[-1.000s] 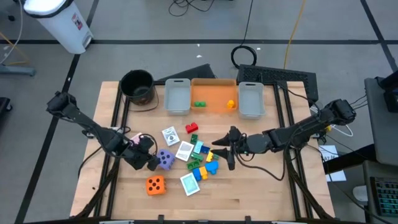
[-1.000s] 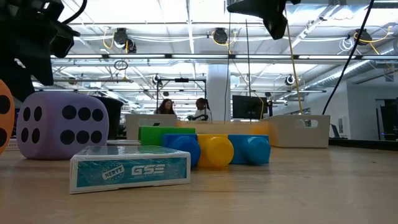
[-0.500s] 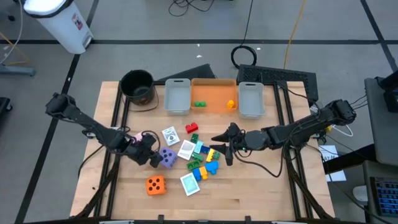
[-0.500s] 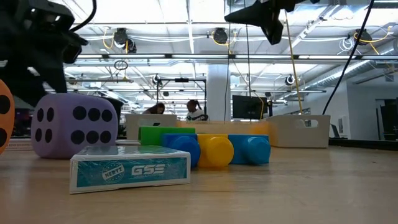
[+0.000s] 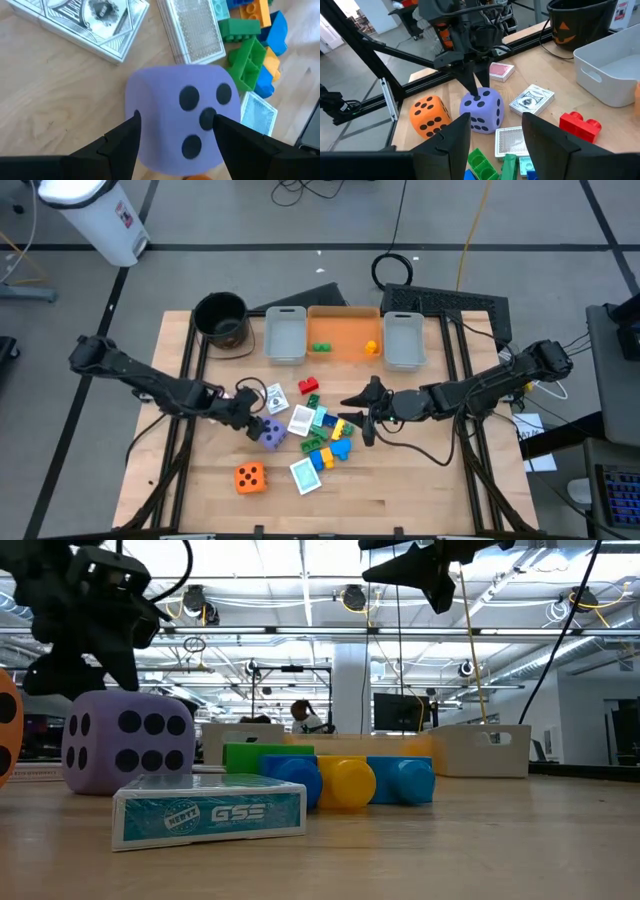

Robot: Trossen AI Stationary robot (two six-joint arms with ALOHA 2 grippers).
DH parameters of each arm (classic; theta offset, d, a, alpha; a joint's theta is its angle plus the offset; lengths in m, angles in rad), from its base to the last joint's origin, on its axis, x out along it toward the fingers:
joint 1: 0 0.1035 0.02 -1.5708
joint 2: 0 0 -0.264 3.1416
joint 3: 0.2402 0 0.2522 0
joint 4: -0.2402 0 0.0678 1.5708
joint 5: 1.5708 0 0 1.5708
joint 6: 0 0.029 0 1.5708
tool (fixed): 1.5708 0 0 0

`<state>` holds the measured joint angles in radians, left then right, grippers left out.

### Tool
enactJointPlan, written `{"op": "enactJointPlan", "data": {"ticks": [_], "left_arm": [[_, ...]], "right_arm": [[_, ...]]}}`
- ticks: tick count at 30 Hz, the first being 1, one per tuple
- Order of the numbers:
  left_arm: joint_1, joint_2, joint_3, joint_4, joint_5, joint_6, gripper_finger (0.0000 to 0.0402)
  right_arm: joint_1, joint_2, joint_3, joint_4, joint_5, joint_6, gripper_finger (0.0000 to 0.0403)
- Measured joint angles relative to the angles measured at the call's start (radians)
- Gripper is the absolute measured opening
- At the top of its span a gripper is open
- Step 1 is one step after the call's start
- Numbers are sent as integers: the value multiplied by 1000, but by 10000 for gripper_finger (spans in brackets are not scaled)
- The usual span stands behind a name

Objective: Pick & Place Toys
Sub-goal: Put the purple dice into the left gray bin

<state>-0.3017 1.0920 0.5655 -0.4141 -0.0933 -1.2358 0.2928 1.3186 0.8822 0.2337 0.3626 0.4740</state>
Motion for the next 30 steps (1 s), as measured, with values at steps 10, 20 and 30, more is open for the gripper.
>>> {"op": "enactJointPlan", "data": {"ticks": [10,20,30], "left_arm": [[98,24,0,1,148,82,255],[136,67,3,57,234,131,185],[157,68,2,72,251,157,89]], "right_arm": [[0,0,0,0,0,-19,166],[0,0,0,-8,1,-19,166],[0,0,0,-44,2,-19,166]]}}
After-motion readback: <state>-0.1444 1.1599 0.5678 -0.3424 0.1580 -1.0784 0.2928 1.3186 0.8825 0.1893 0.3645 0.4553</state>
